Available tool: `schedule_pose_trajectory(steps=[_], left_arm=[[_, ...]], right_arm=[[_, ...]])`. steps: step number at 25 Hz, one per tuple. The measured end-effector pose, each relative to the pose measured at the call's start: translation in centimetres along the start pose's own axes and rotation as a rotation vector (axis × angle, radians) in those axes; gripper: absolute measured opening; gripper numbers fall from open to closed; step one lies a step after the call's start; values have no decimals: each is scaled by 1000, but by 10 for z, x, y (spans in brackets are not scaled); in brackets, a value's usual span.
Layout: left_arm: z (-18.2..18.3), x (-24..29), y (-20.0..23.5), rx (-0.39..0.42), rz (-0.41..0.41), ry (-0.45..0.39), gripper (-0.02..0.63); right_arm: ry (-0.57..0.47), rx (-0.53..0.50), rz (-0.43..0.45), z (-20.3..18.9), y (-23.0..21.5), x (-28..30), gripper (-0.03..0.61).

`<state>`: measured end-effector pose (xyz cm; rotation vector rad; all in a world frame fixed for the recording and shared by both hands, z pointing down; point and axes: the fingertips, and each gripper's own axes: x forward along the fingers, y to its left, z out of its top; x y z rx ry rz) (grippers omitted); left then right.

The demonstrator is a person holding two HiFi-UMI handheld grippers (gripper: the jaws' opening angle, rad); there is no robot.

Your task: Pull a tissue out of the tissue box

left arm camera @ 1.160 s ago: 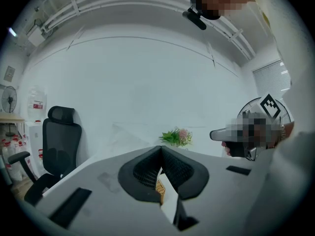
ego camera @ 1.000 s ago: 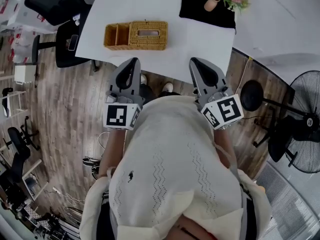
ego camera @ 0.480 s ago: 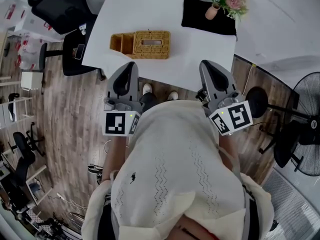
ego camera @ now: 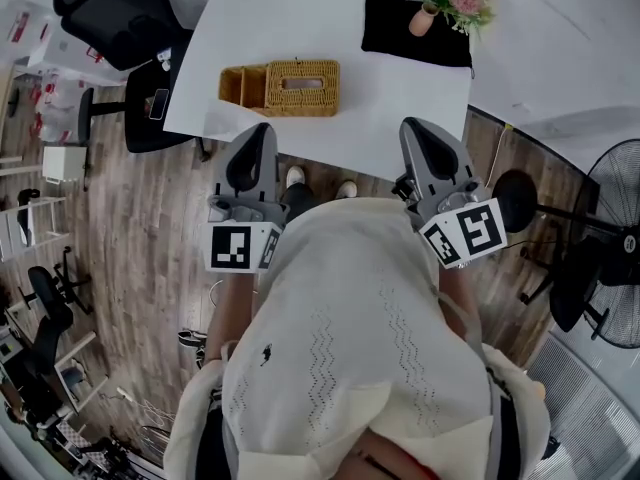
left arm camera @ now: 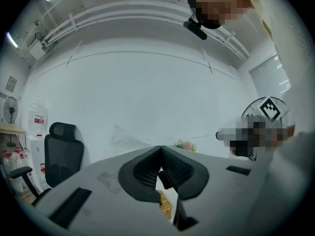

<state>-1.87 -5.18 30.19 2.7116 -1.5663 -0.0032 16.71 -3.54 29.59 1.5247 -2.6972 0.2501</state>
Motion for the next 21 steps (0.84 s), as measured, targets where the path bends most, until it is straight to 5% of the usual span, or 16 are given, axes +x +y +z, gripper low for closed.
schedule_pose_trajectory(steps=[21], left_arm=[[-2, -4, 0, 8, 14, -1, 12]], right_arm=[[-3, -7, 5, 2, -4, -5, 0]])
